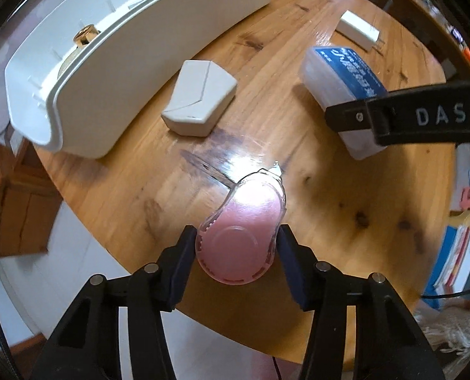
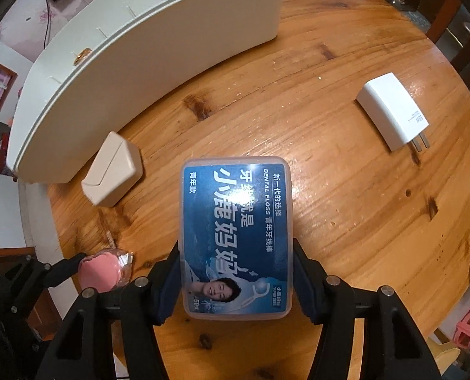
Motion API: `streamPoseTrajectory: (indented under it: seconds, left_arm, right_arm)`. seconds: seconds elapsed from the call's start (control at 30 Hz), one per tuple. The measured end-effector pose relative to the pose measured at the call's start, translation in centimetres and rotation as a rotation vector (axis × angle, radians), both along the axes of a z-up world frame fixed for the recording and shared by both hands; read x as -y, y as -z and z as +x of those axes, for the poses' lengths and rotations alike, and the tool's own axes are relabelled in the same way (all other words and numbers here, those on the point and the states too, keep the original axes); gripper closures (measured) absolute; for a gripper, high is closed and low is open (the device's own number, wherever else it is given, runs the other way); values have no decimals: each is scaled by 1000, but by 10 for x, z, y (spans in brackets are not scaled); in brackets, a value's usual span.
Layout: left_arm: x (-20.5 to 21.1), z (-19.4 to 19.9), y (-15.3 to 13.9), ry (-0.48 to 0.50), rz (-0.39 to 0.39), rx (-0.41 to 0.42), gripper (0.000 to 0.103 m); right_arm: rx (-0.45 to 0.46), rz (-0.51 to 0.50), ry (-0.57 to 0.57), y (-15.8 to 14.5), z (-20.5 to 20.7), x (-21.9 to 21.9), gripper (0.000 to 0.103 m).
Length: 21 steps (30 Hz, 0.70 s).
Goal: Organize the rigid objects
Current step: 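Grasp the pink tape dispenser with the left tool while the right tool grasps the blue floss box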
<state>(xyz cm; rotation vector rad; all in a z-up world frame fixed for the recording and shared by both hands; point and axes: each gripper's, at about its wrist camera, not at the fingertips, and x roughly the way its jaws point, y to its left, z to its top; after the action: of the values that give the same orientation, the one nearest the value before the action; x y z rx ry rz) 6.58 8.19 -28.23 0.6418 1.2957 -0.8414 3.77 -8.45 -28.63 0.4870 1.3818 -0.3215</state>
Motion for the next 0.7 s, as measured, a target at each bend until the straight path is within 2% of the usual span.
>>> streamPoseTrajectory:
  seconds: [0.2, 0.4, 0.53, 0.7]
  left_arm:
    - [-4, -26, -27, -67, -76, -49, 48]
    - [2, -40, -56, -161, -127, -51, 48]
    - [-10, -45, -64, -245, -113, -47, 48]
    - [-13, -58, -79, -418, -119, -21, 48]
  right_arm:
    - [-3, -16, -39, -19, -4, -6, 41]
    - [47, -38, -112, -55, -10, -13, 41]
    - [82, -14, -164, -73, -13, -20, 41]
    - [104, 31, -323, -97, -13, -22, 41]
